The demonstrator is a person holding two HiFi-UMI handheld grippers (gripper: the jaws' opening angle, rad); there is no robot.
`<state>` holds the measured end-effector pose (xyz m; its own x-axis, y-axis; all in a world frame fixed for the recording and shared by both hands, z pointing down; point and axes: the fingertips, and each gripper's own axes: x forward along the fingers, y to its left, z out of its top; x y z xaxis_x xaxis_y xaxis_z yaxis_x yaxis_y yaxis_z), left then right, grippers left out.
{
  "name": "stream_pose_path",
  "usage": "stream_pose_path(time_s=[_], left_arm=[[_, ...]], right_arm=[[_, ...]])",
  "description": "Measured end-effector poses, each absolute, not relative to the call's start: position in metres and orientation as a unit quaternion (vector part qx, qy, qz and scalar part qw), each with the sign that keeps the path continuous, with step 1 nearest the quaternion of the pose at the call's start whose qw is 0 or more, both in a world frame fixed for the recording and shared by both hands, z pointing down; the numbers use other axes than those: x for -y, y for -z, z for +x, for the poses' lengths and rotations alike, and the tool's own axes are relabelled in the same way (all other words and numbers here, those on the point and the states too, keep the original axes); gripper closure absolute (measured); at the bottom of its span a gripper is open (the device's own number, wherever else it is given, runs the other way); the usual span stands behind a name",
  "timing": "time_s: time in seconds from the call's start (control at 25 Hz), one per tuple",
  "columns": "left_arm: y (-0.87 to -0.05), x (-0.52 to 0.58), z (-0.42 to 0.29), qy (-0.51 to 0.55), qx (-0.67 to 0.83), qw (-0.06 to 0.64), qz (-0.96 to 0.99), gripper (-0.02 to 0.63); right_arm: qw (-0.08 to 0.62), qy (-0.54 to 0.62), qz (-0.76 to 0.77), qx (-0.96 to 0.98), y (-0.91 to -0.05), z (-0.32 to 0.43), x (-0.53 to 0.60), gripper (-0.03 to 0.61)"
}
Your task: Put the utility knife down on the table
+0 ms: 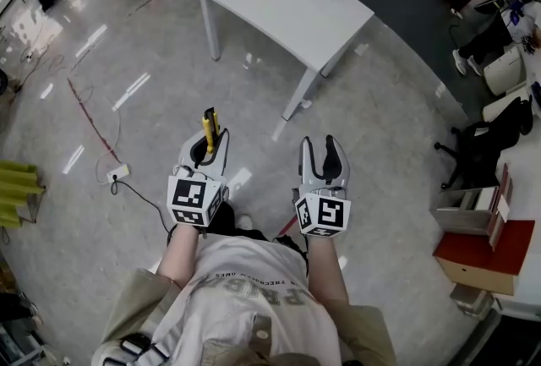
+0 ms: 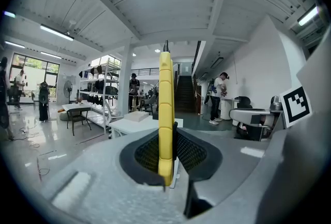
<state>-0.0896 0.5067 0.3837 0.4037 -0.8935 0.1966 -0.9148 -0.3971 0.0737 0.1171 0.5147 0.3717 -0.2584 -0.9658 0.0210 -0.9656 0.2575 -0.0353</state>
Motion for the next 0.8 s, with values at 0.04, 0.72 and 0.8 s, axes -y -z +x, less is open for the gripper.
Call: stream_pose_path(time_s=[0.04, 0.72, 0.8], left_arm=[[-0.384, -0.506, -0.090, -0.063, 0.544, 0.086, 0.832, 0.554], [-0.393, -0.403, -0.110, -0.062, 0.518, 0.088, 0.849, 0.554], [-0.391, -0.381, -0.114, -0.063, 0.511, 0.089, 0.853, 0.554]], right_arm=[[0.002, 0.022, -0.608, -0.794, -0.372, 0.117, -0.513, 0.387], [0.004, 0.045, -0.635, -0.771, -0.388, 0.106, -0.423, 0.387], [0.005, 0.045, -0.641, -0.766, -0.386, 0.102, -0.404, 0.387]])
